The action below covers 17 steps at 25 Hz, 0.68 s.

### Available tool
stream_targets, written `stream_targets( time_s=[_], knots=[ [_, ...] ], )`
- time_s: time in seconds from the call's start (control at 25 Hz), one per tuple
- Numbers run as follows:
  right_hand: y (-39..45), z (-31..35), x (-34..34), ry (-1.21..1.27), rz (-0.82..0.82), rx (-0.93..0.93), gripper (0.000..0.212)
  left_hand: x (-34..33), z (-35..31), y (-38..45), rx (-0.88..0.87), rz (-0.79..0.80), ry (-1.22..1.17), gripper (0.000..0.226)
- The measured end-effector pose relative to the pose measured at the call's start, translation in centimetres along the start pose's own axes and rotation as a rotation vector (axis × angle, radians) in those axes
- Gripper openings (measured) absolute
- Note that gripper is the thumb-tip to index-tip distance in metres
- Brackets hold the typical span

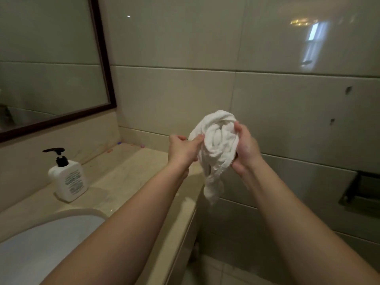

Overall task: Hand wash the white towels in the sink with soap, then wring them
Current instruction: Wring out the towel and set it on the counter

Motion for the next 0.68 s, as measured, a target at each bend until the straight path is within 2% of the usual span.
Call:
stream_targets(
  time_s=[0.04, 0.08, 0.16, 0.24, 0.28, 0.4, 0.48, 0.6, 0.68],
  knots=[
    [0.3, 0.5, 0.4, -0.02, -0.003, 0.032, 0.044, -0.6, -1.2, 0.1, -0.085, -0.025, -0.049, 0.032],
    [0.6, 1.0, 0.8, -0.067, -0.002, 0.073, 0.043, -1.8, -2.3, -0.1, -0.132, 0.034, -0.069, 0.024],
    [0.9, 1.9, 1.2, -0.18, 0.01, 0.159, 0.038, -4.7, -3.3, -0.9, -0.104, 0.256, -0.033, 0.004],
    [0.6, 2.3, 1.2, -0.274, 0.051, 0.191, 0.032, -6.3, -3.1, -0.8, -0.003, 0.381, 0.054, 0.032],
    [0.2, 2.4, 1.2, -0.331, 0.067, 0.194, 0.036, -6.6, -2.9, -0.6, 0.027, 0.395, 0.07, 0.042],
    [-0.6, 3.1, 2.1, -0.468, 0.012, 0.236, 0.039, -7.4, -2.0, -0.6, 0.1, 0.388, 0.007, 0.039],
    [-0.3, 3.4, 3.3, -0.435, -0.032, 0.269, 0.03, -8.5, -1.4, -0.9, 0.147, 0.404, -0.111, 0.037],
    [0.3, 2.7, 5.0, -0.21, -0.119, 0.214, 0.002, -9.4, -0.8, -0.9, 0.197, 0.454, -0.275, 0.056],
    [0.5, 2.0, 5.6, -0.032, -0.13, 0.123, 0.016, -10.3, -1.2, -1.2, 0.174, 0.525, -0.338, 0.052]
  ],
)
Point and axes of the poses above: each hand's wrist, its own y-axis towards the middle knuckle, its own x-axis out of the back of the hand, z = x × y, the point moved 8 cm from there along y, towards the middle knuckle, and after that the axes turned 9 degrees about x, right-handed, at the moved point
